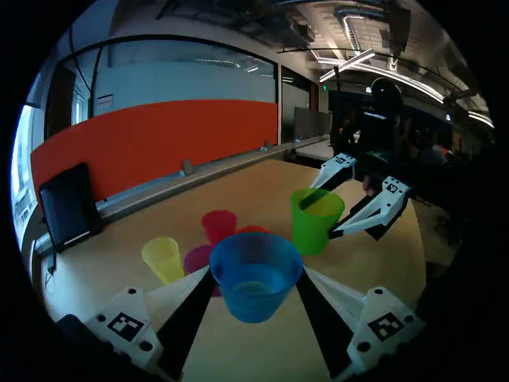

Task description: Pour water

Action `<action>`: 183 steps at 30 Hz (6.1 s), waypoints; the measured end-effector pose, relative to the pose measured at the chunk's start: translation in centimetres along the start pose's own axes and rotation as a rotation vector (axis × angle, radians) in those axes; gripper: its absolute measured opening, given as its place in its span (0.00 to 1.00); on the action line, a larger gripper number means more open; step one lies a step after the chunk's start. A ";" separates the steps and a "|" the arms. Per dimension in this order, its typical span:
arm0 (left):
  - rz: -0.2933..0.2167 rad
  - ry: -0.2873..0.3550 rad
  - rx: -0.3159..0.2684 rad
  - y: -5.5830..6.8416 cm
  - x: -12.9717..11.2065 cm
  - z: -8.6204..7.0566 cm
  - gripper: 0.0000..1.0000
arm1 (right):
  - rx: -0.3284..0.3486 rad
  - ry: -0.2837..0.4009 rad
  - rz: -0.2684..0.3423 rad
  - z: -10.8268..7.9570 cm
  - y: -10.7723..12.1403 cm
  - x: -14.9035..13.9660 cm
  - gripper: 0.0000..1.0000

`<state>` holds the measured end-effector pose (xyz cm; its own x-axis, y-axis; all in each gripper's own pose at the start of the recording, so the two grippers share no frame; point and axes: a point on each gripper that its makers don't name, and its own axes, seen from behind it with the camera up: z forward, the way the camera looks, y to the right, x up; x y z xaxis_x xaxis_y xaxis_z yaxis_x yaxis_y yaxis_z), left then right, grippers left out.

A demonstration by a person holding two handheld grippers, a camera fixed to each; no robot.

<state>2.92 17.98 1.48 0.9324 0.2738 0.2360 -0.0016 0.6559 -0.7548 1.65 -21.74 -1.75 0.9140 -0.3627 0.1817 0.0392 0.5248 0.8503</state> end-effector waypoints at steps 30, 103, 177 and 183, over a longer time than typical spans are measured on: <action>-0.009 0.249 0.080 -2.7 8.2 -3.2 0.86 | -0.061 0.248 -0.004 -1.0 1.9 8.5 0.89; 0.705 0.296 0.352 -2.9 18.6 -6.5 0.86 | 0.059 0.314 -0.022 1.9 -3.0 9.9 0.88; 1.130 0.268 0.457 -1.0 24.1 -7.0 0.86 | 0.106 0.315 -0.012 3.4 -5.1 9.5 0.88; 1.152 0.268 0.468 -0.9 24.5 -7.2 0.86 | 0.106 0.319 -0.012 3.3 -5.1 9.5 0.88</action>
<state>28.35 19.01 3.56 0.3500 0.7337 -0.5824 -0.9323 0.3337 -0.1398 8.79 -30.42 -2.73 0.9947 -0.1005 0.0218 0.0240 0.4331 0.9010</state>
